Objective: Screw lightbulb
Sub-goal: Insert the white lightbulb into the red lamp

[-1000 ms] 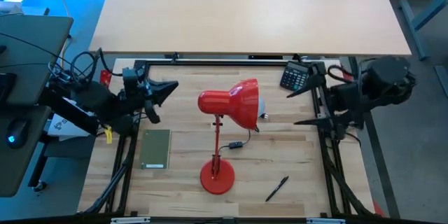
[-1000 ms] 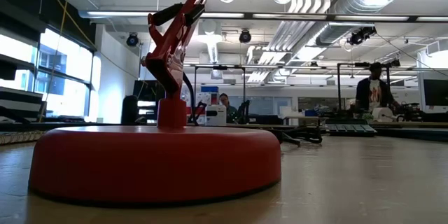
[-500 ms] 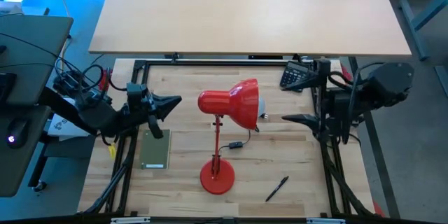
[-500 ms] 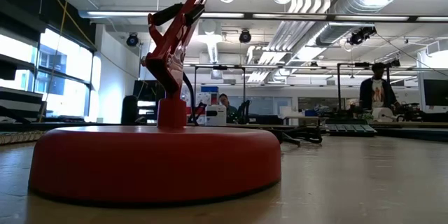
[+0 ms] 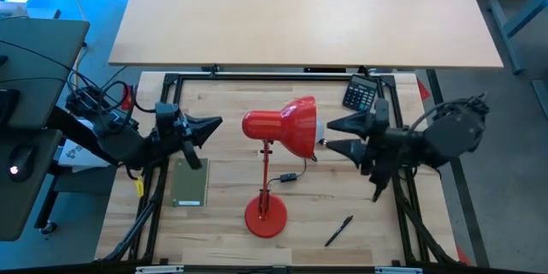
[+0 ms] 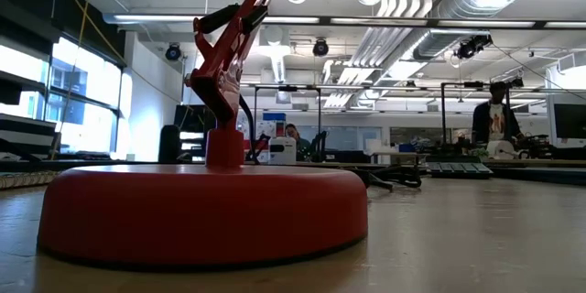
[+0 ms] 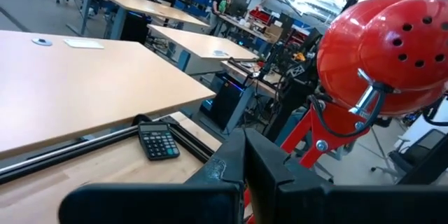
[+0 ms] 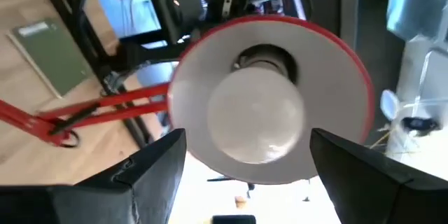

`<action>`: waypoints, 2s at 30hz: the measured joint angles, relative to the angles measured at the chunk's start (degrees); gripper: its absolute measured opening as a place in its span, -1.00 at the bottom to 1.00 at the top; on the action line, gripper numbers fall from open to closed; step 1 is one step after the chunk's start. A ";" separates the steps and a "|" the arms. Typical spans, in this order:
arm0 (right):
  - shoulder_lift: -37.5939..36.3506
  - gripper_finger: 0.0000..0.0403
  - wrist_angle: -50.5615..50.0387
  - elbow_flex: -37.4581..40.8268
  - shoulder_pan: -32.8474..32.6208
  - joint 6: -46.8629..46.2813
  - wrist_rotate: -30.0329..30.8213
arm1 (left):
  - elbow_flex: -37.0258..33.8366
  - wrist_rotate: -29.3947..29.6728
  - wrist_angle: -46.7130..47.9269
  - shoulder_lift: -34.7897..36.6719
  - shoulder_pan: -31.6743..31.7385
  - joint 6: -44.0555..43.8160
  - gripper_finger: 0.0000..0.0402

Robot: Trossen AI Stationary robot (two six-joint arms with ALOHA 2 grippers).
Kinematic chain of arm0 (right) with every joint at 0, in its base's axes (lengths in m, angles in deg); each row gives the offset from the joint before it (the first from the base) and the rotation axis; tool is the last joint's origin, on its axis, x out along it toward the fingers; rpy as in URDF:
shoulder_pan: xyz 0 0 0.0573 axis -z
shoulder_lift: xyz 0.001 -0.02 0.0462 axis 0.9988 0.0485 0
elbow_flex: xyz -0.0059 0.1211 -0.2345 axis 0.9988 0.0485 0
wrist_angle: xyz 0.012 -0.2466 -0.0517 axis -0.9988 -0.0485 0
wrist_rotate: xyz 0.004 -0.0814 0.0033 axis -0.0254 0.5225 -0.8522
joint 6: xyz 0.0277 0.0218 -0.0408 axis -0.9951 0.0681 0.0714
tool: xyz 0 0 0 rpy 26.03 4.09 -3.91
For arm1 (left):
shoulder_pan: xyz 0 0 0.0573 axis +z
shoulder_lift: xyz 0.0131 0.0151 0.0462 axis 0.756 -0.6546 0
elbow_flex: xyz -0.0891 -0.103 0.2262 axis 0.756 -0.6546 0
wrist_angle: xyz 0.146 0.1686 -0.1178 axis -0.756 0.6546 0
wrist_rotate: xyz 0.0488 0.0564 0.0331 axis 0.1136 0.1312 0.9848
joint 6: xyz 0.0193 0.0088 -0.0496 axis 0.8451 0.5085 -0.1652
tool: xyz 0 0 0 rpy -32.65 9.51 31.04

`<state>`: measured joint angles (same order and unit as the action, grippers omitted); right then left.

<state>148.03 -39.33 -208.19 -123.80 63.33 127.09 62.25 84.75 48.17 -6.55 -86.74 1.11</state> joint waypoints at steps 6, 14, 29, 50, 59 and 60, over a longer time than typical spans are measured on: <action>-0.82 0.49 2.67 0.00 -2.09 -3.02 2.98 | 0.00 0.00 0.29 -0.13 0.00 0.03 -1.00; -4.27 0.49 3.65 0.00 -2.00 -35.27 1.18 | 0.00 -0.09 0.47 -0.16 0.00 0.13 -1.00; -4.81 0.49 -6.93 -0.04 2.87 -142.20 -21.35 | 0.00 -0.32 0.33 -0.22 0.00 -4.12 -1.00; 0.83 0.49 -0.29 0.00 8.37 -165.02 -13.60 | -0.02 -0.36 0.36 -1.43 0.11 -0.35 -1.00; 0.34 0.49 3.67 0.00 9.23 -159.43 -14.31 | -0.04 -0.50 0.34 -1.99 0.09 -2.47 -1.00; 0.19 0.49 3.75 0.00 9.23 -158.46 -14.95 | -0.04 -0.50 0.30 -2.10 0.10 -2.46 -1.00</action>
<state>148.23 -35.58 -208.19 -114.57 -95.13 112.14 62.21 84.26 48.47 -8.65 -86.64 -1.35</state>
